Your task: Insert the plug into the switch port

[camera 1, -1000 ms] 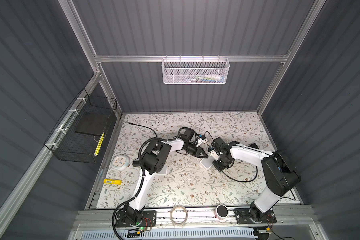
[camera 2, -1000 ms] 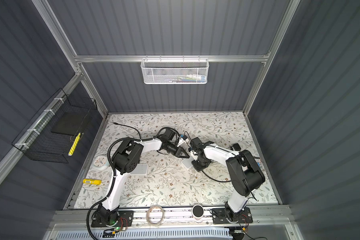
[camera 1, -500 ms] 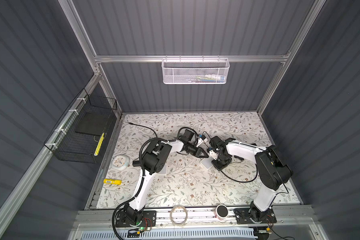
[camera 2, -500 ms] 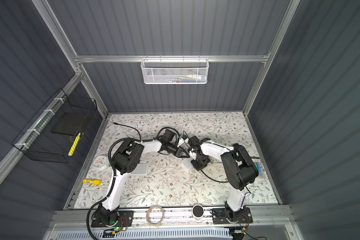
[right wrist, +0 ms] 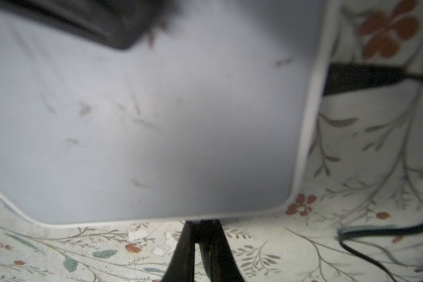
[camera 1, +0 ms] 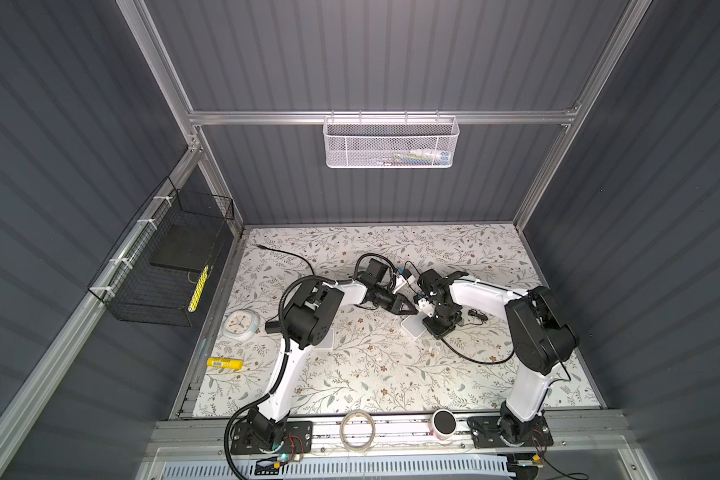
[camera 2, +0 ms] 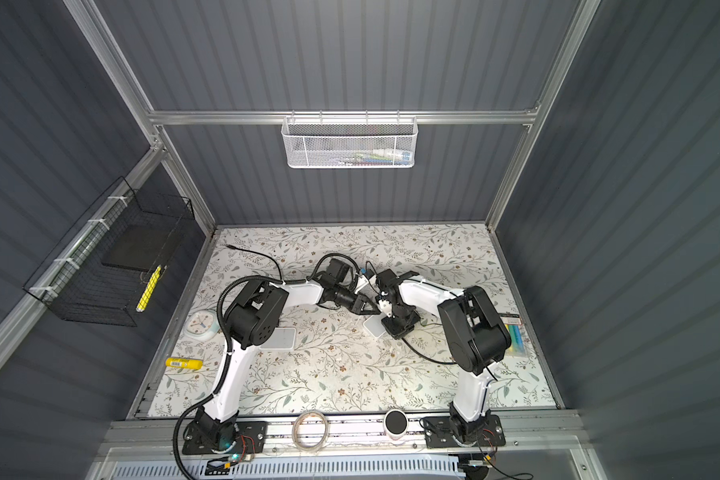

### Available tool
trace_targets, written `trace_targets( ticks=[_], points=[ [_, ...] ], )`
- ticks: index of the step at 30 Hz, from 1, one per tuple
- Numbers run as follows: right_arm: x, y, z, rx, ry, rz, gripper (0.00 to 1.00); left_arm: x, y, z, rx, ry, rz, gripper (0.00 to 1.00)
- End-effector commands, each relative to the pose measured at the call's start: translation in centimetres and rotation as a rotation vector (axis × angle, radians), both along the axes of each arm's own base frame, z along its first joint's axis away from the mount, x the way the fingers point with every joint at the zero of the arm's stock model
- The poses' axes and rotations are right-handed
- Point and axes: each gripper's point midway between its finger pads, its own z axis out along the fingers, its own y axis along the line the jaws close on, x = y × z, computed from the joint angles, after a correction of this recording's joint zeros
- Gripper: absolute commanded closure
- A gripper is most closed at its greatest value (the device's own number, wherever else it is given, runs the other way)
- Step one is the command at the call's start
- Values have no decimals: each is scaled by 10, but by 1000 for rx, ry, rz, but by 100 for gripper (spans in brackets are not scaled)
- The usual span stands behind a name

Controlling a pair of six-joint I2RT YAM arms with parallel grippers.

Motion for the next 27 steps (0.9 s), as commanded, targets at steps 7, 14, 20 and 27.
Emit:
trace_targets(
  ticks=[7, 14, 20, 27],
  points=[
    [148, 98, 87, 415, -599, 22, 100, -122, -8, -61, 158, 315, -206, 76],
    [147, 101, 75, 436, -595, 28, 100, -124, -8, -62, 157, 319, -210, 77],
    [148, 99, 61, 408, -570, 20, 100, -125, -8, -60, 151, 316, -214, 77],
    [168, 105, 81, 403, -625, 66, 100, -129, -8, -60, 152, 318, -223, 77]
  ],
)
